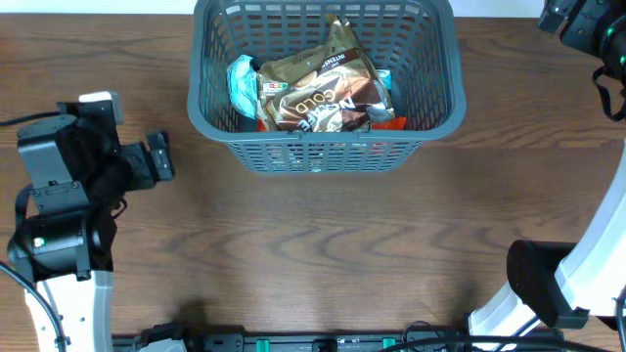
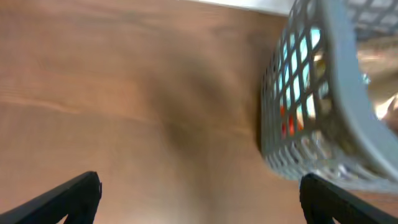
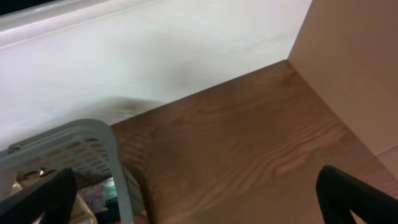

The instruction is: Pack container

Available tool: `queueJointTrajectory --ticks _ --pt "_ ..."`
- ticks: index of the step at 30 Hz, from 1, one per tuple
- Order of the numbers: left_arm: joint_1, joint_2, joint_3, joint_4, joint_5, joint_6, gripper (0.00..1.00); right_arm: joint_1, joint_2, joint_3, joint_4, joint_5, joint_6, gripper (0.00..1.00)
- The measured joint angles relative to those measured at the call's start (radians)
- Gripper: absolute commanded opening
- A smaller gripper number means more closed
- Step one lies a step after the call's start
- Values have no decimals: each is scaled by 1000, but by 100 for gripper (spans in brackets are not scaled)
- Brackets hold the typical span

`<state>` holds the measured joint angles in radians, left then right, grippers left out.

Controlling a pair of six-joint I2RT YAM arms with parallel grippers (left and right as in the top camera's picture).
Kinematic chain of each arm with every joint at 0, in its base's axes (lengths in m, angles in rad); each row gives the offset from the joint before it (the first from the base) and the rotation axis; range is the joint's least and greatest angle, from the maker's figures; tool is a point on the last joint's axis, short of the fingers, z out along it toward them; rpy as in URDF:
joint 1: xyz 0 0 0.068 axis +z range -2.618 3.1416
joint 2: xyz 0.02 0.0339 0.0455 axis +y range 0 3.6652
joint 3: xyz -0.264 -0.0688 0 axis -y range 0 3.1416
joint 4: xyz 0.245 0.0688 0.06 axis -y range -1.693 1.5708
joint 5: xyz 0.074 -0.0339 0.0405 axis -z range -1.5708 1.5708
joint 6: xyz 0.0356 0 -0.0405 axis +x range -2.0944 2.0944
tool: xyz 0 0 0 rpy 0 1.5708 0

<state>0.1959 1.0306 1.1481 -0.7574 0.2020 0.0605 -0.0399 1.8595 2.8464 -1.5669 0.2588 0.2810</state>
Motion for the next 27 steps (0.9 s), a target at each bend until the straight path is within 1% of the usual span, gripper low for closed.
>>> queueJointTrajectory --ticks 9,14,22,27 --pt "0 0 0 6 0 0 99 0 0 0 0 0 0 99" --pt "-8 -23 0 98 0 5 99 0 0 0 0 0 0 99" --pt "-69 -196 0 296 0 49 99 0 0 0 0 0 0 99" --pt "-101 -318 0 330 0 51 99 0 0 0 0 0 0 99"
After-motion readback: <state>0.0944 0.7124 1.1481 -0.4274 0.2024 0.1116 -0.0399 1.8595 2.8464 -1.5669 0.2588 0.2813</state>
